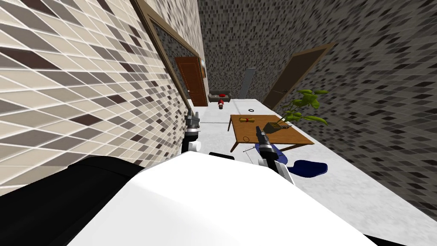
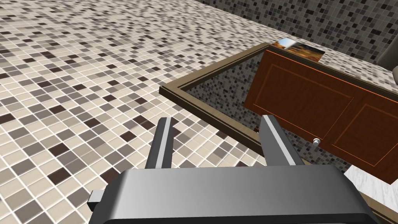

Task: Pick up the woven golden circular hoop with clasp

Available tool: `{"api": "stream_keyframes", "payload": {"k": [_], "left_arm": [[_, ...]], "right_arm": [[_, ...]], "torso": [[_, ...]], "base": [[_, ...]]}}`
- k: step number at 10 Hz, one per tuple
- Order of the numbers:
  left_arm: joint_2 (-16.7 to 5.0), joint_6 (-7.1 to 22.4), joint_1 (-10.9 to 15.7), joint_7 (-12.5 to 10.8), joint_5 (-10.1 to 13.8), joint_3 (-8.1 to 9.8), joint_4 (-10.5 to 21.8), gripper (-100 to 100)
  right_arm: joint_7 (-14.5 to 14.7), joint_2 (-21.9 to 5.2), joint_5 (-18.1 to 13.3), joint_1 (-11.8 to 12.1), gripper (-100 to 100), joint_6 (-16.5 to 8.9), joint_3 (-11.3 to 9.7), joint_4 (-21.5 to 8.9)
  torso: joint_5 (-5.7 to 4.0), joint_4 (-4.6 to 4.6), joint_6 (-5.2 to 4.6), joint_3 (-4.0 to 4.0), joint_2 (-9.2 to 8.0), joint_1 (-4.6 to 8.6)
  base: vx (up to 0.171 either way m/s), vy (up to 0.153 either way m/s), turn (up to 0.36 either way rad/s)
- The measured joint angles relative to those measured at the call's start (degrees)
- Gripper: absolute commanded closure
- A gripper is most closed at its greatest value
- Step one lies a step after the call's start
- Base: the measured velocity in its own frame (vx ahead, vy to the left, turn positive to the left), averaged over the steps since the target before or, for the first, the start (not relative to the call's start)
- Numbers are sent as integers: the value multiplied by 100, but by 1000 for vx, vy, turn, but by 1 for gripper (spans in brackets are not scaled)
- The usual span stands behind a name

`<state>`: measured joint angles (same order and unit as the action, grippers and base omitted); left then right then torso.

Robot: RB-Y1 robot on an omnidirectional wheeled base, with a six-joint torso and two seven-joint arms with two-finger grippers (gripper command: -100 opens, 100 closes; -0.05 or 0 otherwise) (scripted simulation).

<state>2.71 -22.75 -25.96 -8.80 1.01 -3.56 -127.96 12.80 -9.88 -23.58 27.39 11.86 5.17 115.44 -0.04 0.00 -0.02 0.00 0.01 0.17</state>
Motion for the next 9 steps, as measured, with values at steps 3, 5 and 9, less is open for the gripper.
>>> {"api": "stream_keyframes", "payload": {"k": [3, 5, 9], "left_arm": [[0, 0, 1, 0, 0, 0, 0, 0], [0, 0, 0, 0, 0, 0, 0, 0], [0, 0, 0, 0, 0, 0, 0, 0]], "right_arm": [[358, -19, -536, -103, -100, -232, 155, -445], [528, -131, -868, -98, -100, -440, 252, -598], [869, -130, -1503, -142, -100, -688, 374, -951]], "torso": [[-1, 0, 2, -1, -3, 3], [0, 0, 1, -1, -1, 2], [2, 0, -2, 0, 0, -9]], "base": [[-17, -47, 98], [-9, -44, 123], [-14, -35, 103]]}}
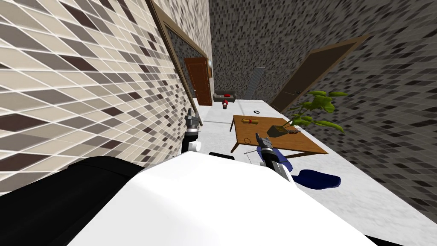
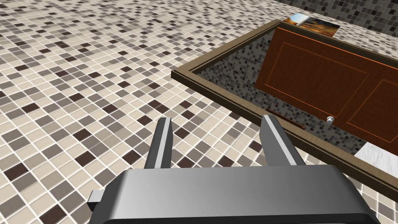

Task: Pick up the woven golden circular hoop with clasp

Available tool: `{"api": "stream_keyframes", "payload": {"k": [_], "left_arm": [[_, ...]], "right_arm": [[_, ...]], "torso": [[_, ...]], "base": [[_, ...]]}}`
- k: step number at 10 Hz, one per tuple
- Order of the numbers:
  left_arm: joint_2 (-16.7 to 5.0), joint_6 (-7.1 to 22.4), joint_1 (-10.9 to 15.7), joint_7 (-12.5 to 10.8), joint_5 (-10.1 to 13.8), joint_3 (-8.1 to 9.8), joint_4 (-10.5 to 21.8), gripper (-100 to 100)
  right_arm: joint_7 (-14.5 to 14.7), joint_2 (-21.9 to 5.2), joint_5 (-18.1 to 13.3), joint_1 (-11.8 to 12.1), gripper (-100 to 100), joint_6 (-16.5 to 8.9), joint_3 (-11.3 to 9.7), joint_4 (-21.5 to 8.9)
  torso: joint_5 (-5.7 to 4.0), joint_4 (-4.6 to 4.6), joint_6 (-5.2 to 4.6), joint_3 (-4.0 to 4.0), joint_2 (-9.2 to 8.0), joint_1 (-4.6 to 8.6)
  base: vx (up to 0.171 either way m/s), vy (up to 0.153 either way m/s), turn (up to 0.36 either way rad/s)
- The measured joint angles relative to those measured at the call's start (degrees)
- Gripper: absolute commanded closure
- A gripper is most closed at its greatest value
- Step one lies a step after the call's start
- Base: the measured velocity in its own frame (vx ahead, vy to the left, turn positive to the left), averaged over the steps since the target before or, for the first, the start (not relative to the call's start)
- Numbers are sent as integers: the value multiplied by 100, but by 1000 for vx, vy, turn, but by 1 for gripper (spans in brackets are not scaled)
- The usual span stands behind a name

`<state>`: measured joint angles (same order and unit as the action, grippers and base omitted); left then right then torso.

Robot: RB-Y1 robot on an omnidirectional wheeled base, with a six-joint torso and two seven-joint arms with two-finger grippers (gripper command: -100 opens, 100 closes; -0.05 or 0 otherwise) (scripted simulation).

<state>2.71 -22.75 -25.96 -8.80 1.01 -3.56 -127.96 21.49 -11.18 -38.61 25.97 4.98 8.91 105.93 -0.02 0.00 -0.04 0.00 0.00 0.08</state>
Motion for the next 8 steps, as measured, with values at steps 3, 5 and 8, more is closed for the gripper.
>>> {"api": "stream_keyframes", "payload": {"k": [3, 5, 8], "left_arm": [[0, 0, 1, 0, 0, 0, 0, 0], [0, 0, 1, 0, 0, 0, 0, 0], [0, 0, 0, 0, 0, 0, 0, 0]], "right_arm": [[328, 49, -532, -90, -100, -148, 170, -471], [494, -26, -877, -133, -100, -369, 224, -688], [753, -20, -1402, -145, -100, -553, 355, -1014]], "torso": [[-2, 0, 4, -1, -2, 9], [-2, 0, 4, 0, 1, 10], [-2, 0, 0, 1, 1, 11]], "base": [[-21, -43, 141], [-10, -43, 141], [-13, -39, 91]]}}
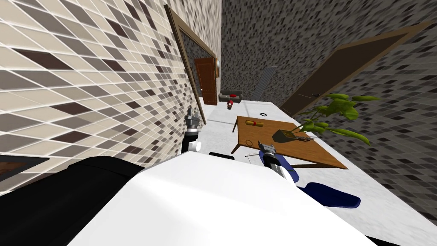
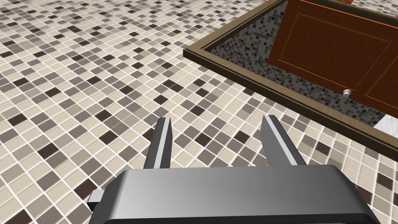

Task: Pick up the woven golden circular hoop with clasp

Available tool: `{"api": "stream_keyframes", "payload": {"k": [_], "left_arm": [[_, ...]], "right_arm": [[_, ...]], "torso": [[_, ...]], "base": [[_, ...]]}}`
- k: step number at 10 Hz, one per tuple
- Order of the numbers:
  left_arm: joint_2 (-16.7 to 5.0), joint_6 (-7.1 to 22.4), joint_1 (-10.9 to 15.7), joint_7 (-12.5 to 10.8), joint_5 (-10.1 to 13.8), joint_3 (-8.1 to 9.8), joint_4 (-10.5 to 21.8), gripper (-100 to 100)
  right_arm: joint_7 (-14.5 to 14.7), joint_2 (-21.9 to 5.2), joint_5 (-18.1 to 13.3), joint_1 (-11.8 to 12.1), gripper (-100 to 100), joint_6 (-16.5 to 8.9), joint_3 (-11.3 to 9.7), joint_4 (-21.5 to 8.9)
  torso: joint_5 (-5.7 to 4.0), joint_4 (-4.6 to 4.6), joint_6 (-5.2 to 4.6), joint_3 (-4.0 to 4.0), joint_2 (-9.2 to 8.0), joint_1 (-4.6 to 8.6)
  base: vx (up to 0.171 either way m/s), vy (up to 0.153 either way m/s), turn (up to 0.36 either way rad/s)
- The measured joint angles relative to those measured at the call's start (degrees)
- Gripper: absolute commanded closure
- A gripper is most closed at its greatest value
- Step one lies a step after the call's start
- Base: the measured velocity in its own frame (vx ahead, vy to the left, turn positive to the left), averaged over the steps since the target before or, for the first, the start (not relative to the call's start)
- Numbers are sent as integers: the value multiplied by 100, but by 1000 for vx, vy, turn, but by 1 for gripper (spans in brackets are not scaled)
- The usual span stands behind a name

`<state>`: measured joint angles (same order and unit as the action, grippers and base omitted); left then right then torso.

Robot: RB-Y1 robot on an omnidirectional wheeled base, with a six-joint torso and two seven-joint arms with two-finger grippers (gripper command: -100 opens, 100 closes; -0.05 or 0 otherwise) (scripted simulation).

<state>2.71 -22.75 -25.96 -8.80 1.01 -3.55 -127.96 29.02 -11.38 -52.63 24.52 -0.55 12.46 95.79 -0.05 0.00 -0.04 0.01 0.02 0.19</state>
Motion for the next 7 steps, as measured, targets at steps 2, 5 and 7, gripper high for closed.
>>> {"api": "stream_keyframes", "payload": {"k": [2, 5, 7], "left_arm": [[0, 0, 1, 0, 0, -1, 0, 0], [0, 0, 0, 0, 0, 0, 0, 0], [0, 0, 0, 0, 0, 0, 0, 0]], "right_arm": [[129, 60, -306, -14, -100, -68, 58, -152], [324, -58, -760, -57, -100, -338, 75, -452], [477, -23, -1108, -87, -100, -467, 153, -695]], "torso": [[2, 0, 4, 1, 1, -10], [2, 0, -1, 0, 0, -4], [1, 0, 0, 0, 0, -5]], "base": [[-16, -25, 162], [-20, -38, 156], [-17, -35, 172]]}}
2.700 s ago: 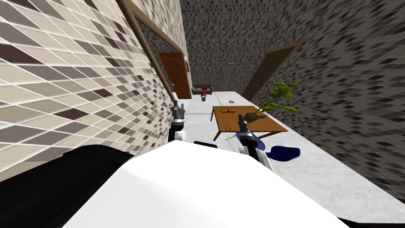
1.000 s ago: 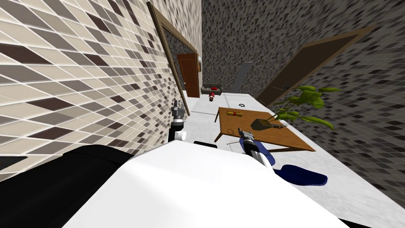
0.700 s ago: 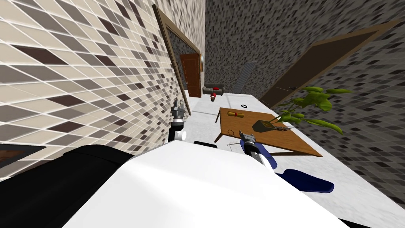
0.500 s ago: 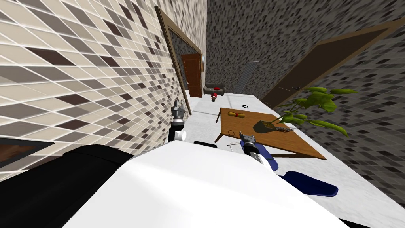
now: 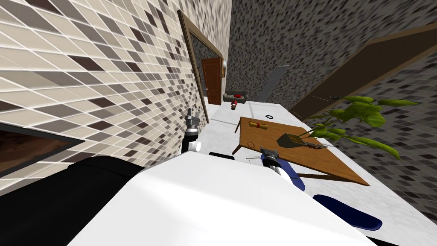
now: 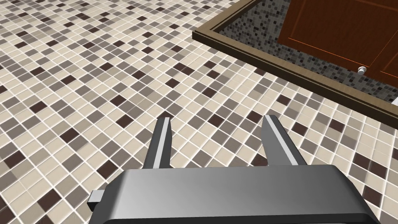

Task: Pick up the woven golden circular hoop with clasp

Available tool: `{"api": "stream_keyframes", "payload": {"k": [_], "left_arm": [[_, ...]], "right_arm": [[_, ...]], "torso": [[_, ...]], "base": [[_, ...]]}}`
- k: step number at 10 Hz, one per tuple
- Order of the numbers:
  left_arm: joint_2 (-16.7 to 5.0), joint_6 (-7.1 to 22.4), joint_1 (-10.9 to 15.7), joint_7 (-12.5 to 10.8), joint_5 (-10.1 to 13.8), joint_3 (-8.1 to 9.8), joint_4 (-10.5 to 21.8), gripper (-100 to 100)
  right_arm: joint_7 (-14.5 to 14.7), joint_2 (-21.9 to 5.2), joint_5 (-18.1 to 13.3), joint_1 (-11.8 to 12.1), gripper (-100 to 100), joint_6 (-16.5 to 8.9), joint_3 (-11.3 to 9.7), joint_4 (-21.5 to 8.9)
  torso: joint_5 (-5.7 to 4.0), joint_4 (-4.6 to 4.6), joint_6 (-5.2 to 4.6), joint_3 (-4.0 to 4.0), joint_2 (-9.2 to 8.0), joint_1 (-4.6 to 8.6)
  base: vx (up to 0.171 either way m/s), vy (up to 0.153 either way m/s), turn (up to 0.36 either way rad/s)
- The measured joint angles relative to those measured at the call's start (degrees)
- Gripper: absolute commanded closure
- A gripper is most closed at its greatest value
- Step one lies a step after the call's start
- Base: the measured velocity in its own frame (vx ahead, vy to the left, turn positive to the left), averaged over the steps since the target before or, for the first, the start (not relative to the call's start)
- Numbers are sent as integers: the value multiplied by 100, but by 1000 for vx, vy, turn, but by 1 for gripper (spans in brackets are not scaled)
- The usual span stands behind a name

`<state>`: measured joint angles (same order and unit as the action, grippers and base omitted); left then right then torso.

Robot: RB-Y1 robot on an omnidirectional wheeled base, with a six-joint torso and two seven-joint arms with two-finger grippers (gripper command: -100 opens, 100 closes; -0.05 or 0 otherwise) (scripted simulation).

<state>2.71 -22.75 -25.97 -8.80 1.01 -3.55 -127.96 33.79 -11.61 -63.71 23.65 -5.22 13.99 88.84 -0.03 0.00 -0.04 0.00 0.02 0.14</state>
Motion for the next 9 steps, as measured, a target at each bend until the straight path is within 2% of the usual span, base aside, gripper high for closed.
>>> {"api": "stream_keyframes", "payload": {"k": [1, 3, 6, 7, 9], "left_arm": [[0, 0, 1, 0, 0, 0, 0, 0], [0, 0, 0, 0, 0, 0, 0, 0], [0, 0, 0, 0, 0, 0, 0, 0], [0, 0, 1, 0, 0, 0, 0, 0], [0, 0, 0, 0, 0, 0, 0, 0]], "right_arm": [[104, 136, -268, -35, -100, -22, 107, -164], [228, 161, -736, -124, -100, -95, 215, -462], [433, 28, -1035, -137, -100, -464, 74, -709], [440, 75, -1279, -188, -100, -475, 173, -903], [453, 113, -1738, -220, -100, -542, 237, -1135]], "torso": [[-1, 0, 3, 1, 1, -1], [0, 0, 2, 1, 2, 1], [1, 0, -2, 1, 1, -2], [0, 0, 2, 1, 2, -2], [1, -1, -1, 2, 2, -3]], "base": [[-17, -34, 108], [-19, -31, 156], [-21, -27, 180], [-13, -27, 109], [-17, -23, 120]]}}
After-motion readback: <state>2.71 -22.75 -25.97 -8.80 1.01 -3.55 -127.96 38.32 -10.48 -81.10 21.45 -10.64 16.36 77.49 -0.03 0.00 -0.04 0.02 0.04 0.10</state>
